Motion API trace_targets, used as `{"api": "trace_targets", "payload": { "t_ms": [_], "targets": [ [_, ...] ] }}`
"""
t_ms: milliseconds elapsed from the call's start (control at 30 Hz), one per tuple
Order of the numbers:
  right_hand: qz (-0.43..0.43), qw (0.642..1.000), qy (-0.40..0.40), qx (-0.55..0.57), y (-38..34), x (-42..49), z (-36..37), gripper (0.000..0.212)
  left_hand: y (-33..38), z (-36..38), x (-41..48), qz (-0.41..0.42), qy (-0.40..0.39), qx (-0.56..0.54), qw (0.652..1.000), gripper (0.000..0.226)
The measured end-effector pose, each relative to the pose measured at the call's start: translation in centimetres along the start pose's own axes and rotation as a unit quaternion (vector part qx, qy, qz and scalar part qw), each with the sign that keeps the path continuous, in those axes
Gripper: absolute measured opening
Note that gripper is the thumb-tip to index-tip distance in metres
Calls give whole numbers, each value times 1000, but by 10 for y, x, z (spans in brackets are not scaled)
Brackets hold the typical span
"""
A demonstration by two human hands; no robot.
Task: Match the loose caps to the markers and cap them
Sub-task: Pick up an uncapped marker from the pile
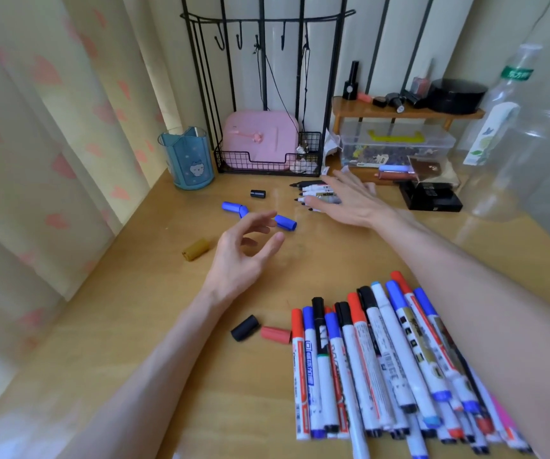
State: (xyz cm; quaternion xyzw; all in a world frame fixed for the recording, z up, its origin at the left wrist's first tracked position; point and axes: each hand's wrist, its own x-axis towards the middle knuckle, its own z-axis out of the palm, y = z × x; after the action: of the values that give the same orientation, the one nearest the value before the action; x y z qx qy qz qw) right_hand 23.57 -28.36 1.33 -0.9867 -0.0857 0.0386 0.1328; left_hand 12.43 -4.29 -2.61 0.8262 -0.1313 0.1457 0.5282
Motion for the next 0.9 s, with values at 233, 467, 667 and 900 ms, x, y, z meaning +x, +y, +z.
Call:
{"api": "trace_targets", "payload": {
  "t_ms": [233, 467, 667, 900],
  "targets": [
    [3, 998, -18, -64, 0, 12, 11, 94, 0, 1, 1, -4, -4, -10, 1000, 35],
    [-17, 995, 40, -87, 9, 3, 17, 123, -3, 0, 0, 3, -18, 1, 1000, 41],
    [-26, 996, -10, -87, 17, 2, 10, 128, -7, 1, 2, 0, -28, 19, 999, 46],
    [-35, 995, -10, -88, 21, -5, 5, 131, -13, 3, 3, 5, -39, 25, 999, 50]
  ]
}}
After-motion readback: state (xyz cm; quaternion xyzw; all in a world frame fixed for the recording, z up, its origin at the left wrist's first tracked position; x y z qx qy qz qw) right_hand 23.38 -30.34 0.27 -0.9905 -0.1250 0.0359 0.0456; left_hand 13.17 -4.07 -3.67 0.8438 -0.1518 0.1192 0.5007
